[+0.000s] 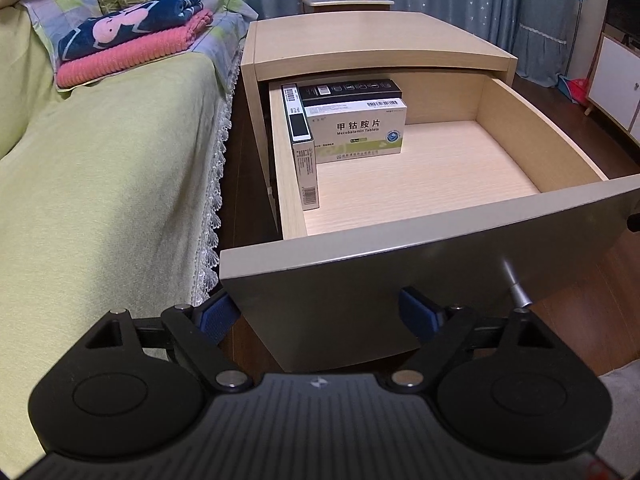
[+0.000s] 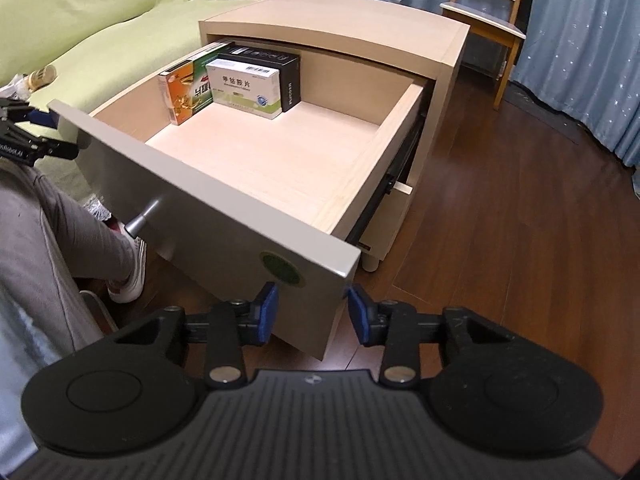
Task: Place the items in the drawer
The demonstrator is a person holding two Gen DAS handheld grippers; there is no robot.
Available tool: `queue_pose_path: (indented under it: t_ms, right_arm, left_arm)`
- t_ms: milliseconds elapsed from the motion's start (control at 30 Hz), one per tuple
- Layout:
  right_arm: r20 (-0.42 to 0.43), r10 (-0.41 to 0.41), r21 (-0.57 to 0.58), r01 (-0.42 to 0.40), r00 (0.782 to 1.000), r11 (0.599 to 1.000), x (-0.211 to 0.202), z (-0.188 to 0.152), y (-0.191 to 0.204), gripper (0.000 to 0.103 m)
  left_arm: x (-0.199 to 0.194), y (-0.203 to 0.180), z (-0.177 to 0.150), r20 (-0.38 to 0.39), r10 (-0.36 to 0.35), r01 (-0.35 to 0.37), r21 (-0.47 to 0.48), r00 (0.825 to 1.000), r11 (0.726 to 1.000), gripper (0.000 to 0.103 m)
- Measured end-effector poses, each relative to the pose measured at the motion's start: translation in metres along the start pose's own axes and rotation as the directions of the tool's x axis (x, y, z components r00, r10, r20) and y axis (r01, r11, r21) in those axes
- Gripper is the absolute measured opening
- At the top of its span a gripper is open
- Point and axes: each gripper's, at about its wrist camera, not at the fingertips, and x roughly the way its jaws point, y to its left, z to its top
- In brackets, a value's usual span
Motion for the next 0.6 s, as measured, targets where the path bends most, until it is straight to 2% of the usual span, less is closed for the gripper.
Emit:
queue_pose_path:
  t_ms: [600]
  right_arm:
    - [0.030, -0.012, 0.022, 0.011, 0.999, 1.000, 0.0057, 0.0007, -0.0035, 0.034]
  left_arm:
    - [0.0075, -0.0034, 0.0081, 0.001, 0.036, -0.036, -0.022, 0.999, 0.999, 0.085]
